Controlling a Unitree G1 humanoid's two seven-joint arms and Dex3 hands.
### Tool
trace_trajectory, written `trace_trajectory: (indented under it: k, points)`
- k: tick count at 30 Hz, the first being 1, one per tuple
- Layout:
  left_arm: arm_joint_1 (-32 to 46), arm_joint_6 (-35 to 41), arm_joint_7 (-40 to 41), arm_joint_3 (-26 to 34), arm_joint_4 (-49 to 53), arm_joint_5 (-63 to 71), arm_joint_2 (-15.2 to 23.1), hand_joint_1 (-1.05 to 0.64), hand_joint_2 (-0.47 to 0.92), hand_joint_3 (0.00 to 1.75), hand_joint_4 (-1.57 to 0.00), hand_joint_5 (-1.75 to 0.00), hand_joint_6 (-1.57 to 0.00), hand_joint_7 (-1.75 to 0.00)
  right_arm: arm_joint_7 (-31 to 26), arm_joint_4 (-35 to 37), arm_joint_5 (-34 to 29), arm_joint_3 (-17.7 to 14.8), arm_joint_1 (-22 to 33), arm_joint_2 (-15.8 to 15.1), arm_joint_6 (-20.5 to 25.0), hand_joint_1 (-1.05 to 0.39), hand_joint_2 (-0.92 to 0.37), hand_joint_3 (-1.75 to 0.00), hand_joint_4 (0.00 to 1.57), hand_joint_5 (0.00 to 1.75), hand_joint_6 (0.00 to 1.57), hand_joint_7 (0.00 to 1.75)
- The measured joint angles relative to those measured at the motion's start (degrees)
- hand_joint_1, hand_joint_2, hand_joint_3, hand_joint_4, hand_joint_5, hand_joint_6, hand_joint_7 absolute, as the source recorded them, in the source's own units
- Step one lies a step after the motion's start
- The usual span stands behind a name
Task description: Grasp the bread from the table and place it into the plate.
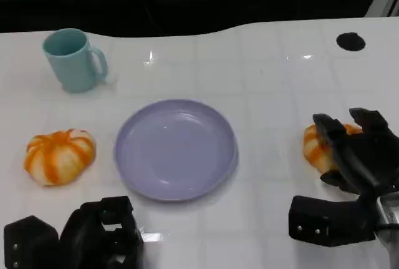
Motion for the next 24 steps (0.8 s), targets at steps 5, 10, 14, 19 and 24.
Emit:
trace_trajectory:
  k: [5,10,14,19,24]
  points:
    - [0.04,0.15,0.01,-0.05,-0.55,0.01,0.0,-0.84,-0.35,1.75,-1.57,-1.21,-1.38,-1.13,-1.26,4.06,1.71,0.99,-2.75,0.31,-0.06,-0.48,-0.86,0.0,0.42,0.24,0.49,0.03]
    - [0.17,0.21,0.05,-0.06,-0.88,0.01,-0.01,-0.84,-0.35,1.75,-1.57,-1.22,-1.38,-1.13,-4.25,9.19,3.52,1.69,-4.63,1.02,-1.35,-0.39,-0.89,-0.01,0.72,0.15,0.69,0.04]
    - [0.42,0.21,0.77,-0.11,-1.25,0.1,-0.04,-0.85,-0.35,1.75,-1.57,-1.22,-1.39,-1.13,-8.05,14.08,6.43,1.89,-6.29,1.27,-4.86,-0.26,-0.89,0.0,0.98,0.49,0.93,0.07]
    - [0.53,0.2,0.81,-0.16,-1.49,0.09,-0.12,-0.85,-0.35,1.75,-1.57,-1.22,-1.38,-1.14,-14.12,20.98,9.84,1.81,-9.04,1.35,-10.86,-0.2,-0.9,0.0,0.88,1.64,1.22,0.28]
    - [0.76,0.21,1.03,-0.28,-1.94,0.11,-0.14,-0.87,-0.34,1.75,-1.57,-1.22,-1.38,-1.15,-17.03,25.04,10.95,2.39,-10.99,1.33,-13.59,-0.2,-0.92,-0.05,0.87,1.74,0.62,1.7]
